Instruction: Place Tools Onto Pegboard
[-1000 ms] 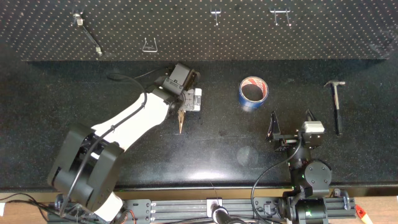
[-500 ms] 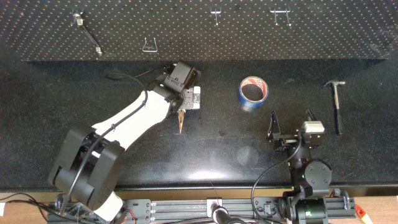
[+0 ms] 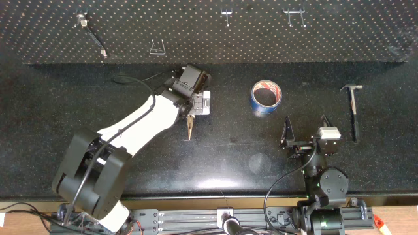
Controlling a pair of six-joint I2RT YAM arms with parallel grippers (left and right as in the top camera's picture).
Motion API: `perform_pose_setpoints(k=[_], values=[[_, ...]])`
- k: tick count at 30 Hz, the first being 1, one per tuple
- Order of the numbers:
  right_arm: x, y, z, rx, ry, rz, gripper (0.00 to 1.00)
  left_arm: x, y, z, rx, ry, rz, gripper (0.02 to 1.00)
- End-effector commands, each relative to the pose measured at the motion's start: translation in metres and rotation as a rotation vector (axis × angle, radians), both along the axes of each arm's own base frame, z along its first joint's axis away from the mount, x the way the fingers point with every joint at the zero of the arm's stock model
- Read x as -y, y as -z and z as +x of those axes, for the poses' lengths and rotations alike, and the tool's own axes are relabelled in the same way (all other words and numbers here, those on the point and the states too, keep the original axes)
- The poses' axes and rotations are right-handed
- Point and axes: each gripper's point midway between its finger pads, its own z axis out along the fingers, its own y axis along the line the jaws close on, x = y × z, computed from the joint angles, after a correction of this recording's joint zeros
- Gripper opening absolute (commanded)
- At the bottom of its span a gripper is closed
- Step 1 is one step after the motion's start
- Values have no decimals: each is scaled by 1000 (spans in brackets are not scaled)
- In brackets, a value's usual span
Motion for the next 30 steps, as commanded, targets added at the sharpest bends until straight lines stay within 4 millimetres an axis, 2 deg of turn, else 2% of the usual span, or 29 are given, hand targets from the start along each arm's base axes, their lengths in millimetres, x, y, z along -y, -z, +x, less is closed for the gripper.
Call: perform_pose_setpoints(k=[1,3,5,7,11,19,30], values=[[-2,1,0,0,-11,-10,976,-1,7,4,-4,-17,23,989],[-2,1,0,1,-11,-10,976,-1,7,5,-3,-17,22,980],[-2,1,0,1,-11,-10,976,-1,7,5,-3,-17,22,908],[-2,1,0,0,-11,-10,976,-1,7,5,-3,-17,22,746],[-2,1,0,1,-11,-10,976,0,7,6,3,-18,18,678],[-2,1,0,0,-11,-10,976,0,7,6,0,-67,-2,625],[-2,1,0,1,-11,-10,976,0,7,6,0,-67,-1,608]])
